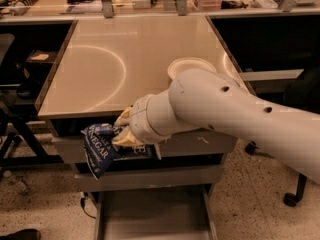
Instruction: Pick blue chip bag from bottom drawer and place on counter
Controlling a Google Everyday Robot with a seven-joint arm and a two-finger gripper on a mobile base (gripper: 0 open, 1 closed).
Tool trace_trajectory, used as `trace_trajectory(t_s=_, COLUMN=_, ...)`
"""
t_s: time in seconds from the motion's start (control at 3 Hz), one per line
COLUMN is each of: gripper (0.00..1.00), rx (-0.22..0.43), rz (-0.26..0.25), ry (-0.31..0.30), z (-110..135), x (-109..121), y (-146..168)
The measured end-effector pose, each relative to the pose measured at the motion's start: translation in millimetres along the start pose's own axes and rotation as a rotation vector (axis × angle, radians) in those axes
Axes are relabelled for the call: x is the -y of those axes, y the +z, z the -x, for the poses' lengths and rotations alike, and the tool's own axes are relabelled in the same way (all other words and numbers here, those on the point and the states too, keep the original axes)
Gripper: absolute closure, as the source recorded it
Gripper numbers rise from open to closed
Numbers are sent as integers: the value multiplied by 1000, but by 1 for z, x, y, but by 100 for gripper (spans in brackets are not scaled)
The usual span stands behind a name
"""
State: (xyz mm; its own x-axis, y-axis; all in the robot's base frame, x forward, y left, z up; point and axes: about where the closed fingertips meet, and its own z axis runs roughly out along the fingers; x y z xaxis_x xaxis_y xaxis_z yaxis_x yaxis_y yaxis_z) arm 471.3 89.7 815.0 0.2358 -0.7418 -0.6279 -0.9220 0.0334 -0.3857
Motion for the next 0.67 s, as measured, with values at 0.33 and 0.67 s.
trace_trajectory(t_s=0.33, gripper=100, rx=0, rz=0, ry=0, z=0, x=0, y=0)
trace_trajectory(t_s=0.67, gripper=100, rx=33, rz=-25, ry=-30, z=16, x=31, y=-14)
